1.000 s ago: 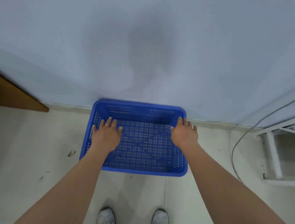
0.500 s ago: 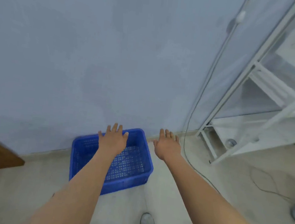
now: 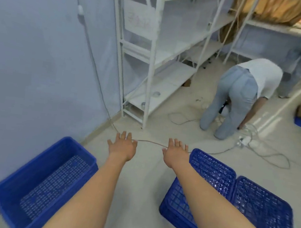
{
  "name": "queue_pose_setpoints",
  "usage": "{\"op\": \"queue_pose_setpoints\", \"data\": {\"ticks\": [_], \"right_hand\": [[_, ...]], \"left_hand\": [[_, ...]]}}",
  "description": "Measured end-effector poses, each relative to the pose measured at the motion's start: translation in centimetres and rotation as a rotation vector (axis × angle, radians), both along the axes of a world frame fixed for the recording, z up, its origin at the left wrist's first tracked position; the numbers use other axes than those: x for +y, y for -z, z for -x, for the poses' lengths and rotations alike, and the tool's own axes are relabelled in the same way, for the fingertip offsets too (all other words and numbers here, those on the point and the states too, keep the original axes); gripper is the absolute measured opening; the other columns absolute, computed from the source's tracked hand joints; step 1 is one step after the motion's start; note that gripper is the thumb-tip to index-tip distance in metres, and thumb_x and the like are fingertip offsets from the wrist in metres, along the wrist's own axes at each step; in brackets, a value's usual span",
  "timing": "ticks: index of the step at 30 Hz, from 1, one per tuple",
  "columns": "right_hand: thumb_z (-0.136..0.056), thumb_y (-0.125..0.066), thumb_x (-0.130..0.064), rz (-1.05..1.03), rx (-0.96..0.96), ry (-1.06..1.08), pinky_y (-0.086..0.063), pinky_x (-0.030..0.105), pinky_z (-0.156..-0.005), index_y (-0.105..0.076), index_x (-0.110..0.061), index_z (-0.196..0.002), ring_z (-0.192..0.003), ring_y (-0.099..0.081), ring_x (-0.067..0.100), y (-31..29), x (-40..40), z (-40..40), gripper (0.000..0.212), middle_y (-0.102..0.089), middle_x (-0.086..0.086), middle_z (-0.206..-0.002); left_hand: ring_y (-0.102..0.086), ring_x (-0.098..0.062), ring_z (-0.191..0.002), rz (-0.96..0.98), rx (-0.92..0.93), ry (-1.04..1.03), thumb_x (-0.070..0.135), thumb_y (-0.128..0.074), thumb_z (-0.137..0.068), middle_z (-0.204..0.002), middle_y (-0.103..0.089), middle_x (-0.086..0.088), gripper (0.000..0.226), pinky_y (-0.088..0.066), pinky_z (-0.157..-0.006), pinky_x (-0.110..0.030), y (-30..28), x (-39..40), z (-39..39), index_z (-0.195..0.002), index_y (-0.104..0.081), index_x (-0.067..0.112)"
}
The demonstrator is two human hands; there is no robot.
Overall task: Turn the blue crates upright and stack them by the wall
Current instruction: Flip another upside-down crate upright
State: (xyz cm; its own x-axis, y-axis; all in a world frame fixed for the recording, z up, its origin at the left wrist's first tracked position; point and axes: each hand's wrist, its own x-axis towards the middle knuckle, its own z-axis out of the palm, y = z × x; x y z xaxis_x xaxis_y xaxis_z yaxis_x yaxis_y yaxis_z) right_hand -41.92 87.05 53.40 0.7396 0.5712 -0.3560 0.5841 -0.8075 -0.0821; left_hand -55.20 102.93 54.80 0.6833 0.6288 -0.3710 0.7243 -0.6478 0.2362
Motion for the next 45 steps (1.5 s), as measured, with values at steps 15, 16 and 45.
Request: {"op": "queue_pose_setpoints", "data": {"ticks": [15,16,45], "right_hand": [[-0.102,-0.020,-0.049,0.029,0.136,0.432,0.000,0.048,-0.122,0.000,-0.015,-0.157,-0.151,0.001,0.027,5.9,-46.6,-14.0,0.067,0.002,0.008,-0.164],[-0.102,-0.020,-0.049,0.030,0.142,0.461,0.000,0.048,-0.122,0.000,-0.015,-0.157,-0.152,0.001,0.026,6.4,-49.2,-14.8,0.067,0.002,0.008,-0.164],[-0.102,-0.020,-0.046,0.166,0.307,0.799,-0.007,0.046,-0.122,-0.004,-0.014,-0.156,-0.150,-0.007,0.026,35.7,-71.7,-36.0,0.065,-0.005,0.008,-0.164]], "left_hand": [[-0.008,-0.027,-0.153,0.047,0.123,0.399,0.050,-0.015,-0.103,-0.167,-0.007,-0.003,0.063,-0.013,-0.119,-0.058,6.8,-42.1,-21.4,-0.158,-0.015,0.021],[-0.007,-0.027,-0.153,0.056,0.137,0.421,0.050,-0.015,-0.103,-0.167,-0.006,-0.003,0.063,-0.013,-0.119,-0.058,7.3,-44.4,-22.6,-0.158,-0.015,0.021],[-0.004,-0.031,-0.153,0.198,0.518,0.523,0.049,-0.018,-0.104,-0.167,-0.001,-0.007,0.063,-0.014,-0.120,-0.058,39.7,-59.8,-46.6,-0.158,-0.011,0.018]]}}
